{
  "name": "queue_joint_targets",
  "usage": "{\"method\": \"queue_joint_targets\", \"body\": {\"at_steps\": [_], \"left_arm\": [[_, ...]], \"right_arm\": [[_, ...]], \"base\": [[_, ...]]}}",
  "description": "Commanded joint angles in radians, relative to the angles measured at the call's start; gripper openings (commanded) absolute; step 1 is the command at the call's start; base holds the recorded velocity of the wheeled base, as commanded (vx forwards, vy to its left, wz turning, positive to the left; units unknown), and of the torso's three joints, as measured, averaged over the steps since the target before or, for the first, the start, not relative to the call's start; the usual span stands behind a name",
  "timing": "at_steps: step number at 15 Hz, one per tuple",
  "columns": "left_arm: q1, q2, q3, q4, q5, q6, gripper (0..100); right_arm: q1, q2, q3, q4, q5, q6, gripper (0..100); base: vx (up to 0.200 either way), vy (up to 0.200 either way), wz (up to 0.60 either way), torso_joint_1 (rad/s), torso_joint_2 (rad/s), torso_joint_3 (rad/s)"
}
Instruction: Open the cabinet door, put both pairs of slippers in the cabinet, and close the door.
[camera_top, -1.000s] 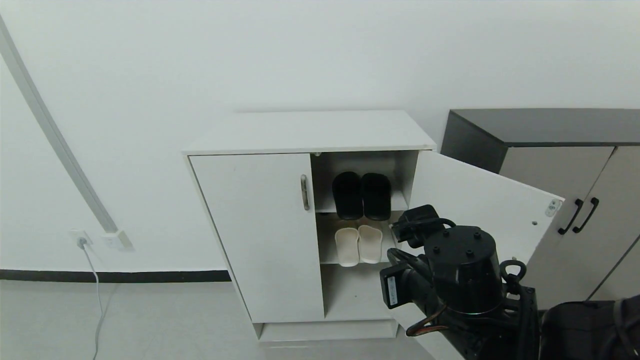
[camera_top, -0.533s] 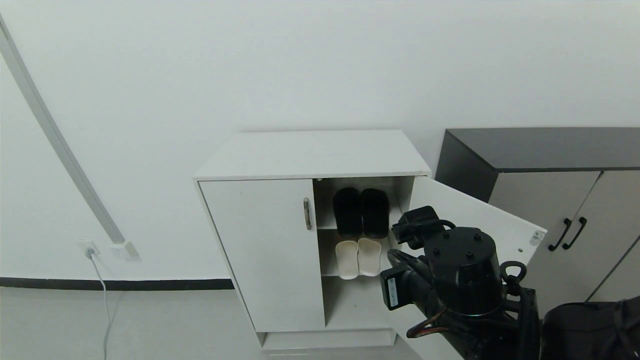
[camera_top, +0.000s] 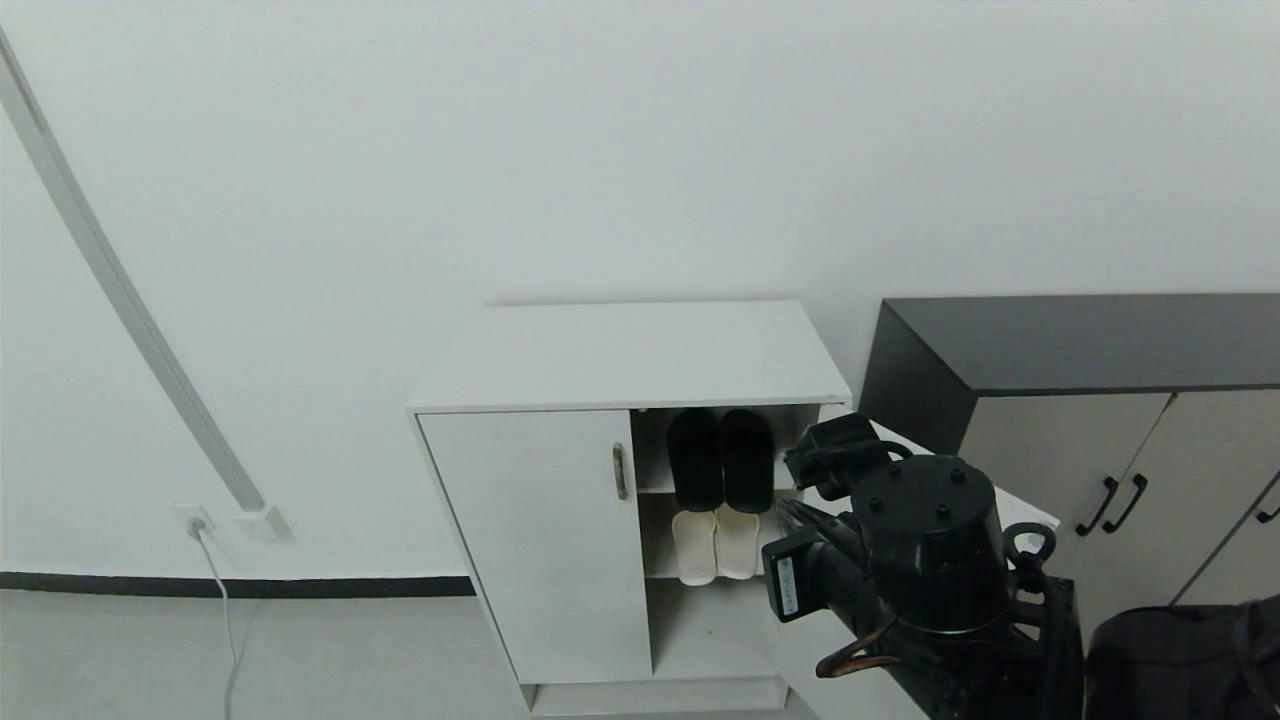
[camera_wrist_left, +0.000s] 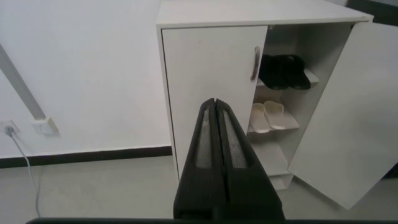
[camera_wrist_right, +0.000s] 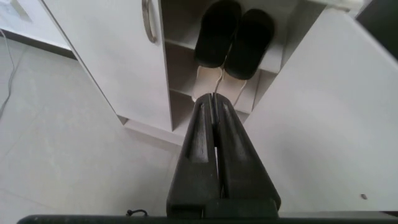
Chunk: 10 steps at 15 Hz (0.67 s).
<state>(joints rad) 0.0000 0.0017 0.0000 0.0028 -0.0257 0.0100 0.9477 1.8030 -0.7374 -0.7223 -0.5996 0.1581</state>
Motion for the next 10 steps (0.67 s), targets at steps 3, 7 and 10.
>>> {"method": "queue_joint_targets", "body": {"at_steps": [3,7,10], "left_arm": [[0.0,0.0,0.0,0.0,0.0,-0.001,0],[0.0,0.0,0.0,0.0,0.0,-0.001,0],[0.0,0.0,0.0,0.0,0.0,-0.001,0]], "right_arm": [[0.0,-0.002,0.003,0.0,0.0,0.0,0],[0.002,-0.002,0.018,-0.003,-0.002,-0.006,0],[0.0,0.004,0.035,-0.051,0.0,-0.028,0]], "base": [[0.0,0.0,0.0,0.221,-0.5,-0.276],[0.0,0.0,0.0,0.177,-0.39,-0.214],[0.0,0.0,0.0,0.12,-0.25,-0.128]]}}
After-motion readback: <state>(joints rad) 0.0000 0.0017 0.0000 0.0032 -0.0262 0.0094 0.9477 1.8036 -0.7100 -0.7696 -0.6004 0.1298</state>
